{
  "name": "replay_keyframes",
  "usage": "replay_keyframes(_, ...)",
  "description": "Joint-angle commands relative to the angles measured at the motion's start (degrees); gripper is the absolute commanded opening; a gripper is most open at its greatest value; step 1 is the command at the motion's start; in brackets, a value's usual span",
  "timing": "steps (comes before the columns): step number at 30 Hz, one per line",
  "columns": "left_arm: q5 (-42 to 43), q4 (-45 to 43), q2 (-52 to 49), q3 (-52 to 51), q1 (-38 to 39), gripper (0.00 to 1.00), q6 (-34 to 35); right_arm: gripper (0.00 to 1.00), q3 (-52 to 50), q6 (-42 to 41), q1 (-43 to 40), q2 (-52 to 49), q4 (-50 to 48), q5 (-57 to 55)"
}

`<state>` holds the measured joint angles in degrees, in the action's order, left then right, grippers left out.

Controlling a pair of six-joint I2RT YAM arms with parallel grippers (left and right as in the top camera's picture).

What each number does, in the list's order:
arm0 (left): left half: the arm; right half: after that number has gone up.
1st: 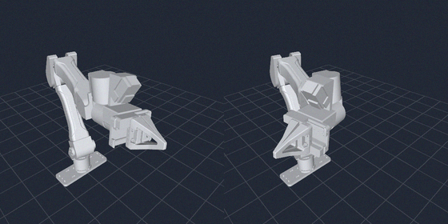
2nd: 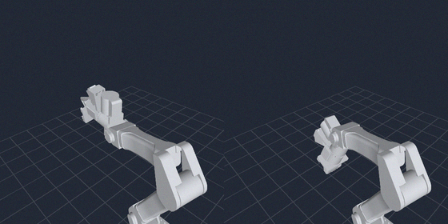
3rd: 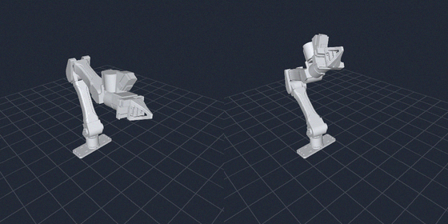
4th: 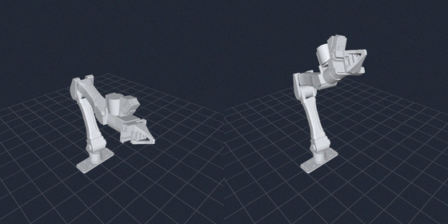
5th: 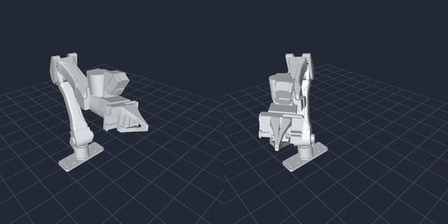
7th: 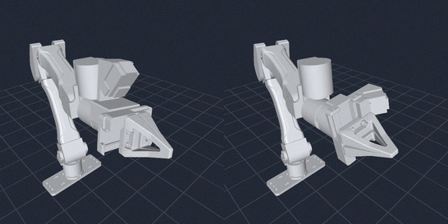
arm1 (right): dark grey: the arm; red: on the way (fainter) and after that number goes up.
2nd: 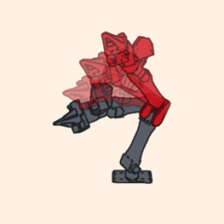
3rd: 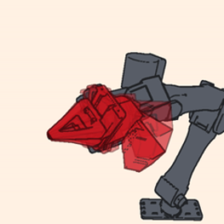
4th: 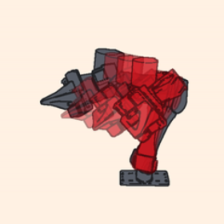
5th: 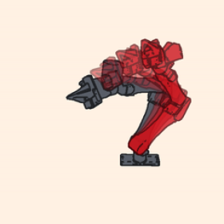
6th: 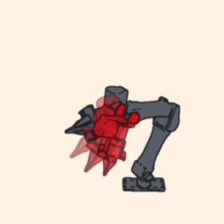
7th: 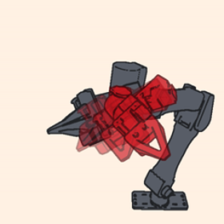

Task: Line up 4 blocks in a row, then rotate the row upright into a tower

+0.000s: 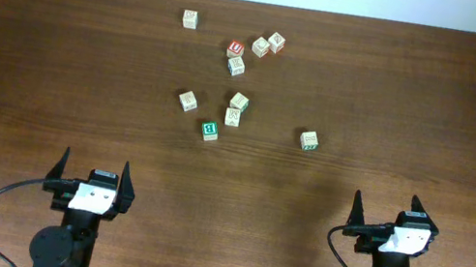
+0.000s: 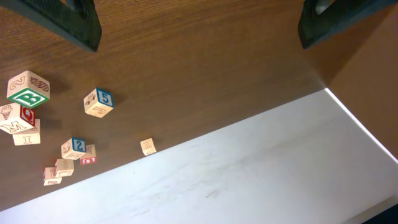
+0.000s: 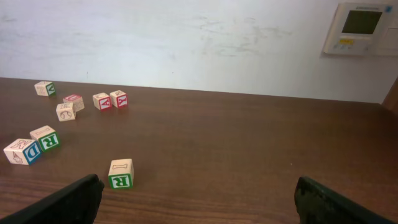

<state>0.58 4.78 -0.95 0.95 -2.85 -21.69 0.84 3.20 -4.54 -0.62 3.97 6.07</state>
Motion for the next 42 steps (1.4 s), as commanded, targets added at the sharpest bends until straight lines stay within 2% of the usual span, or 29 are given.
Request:
replay_keyframes(1,-0.4,0.0,0.6,-0.5,0.2,0.99,-0.7,0.98,-0.5,0.0,-0.4,0.4,0.0,-0.3)
replay_keyframes(22,-0.7,-0.8,0.6,-0.4,0.2,0.99,-0.7,0.98,-0.5,-0.5,-0.4,0.4,-1.2,1.5)
replay_keyframes(24,0.7,-1.1,0.6,-0.4,0.2,0.99,-0.7,0.98,-0.5,-0.5,-0.4,0.4,-2.0,5.5)
replay_keyframes(27,9.1,-3.6,0.6,-0.4,0.2,0.99,0.7,0.98,-0.5,-0.5,-0.4,0.4,-2.0,9.0)
replay_keyframes(28,9.7,-4.2,0.6,-0.3,0.2,0.99,2.7,0.98,-0.5,-0.7,-0.4,0.4,-2.1,9.4)
replay_keyframes(32,12.1,-2.6,-0.3,2.6,0.2,0.99,3.0,0.98,2.0,-0.7,-0.4,0.3,-2.1,12.0)
replay_keyframes(36,13.6,-1.2,-5.3,8.7,0.2,0.99,3.0,0.98,6.6,-0.7,-0.4,-2.2,-2.0,13.3)
replay_keyframes(42,14.9,0.2,-20.5,19.7,0.2,0.99,2.9,0.98,16.8,-0.7,-0.4,-14.8,-1.4,18.0)
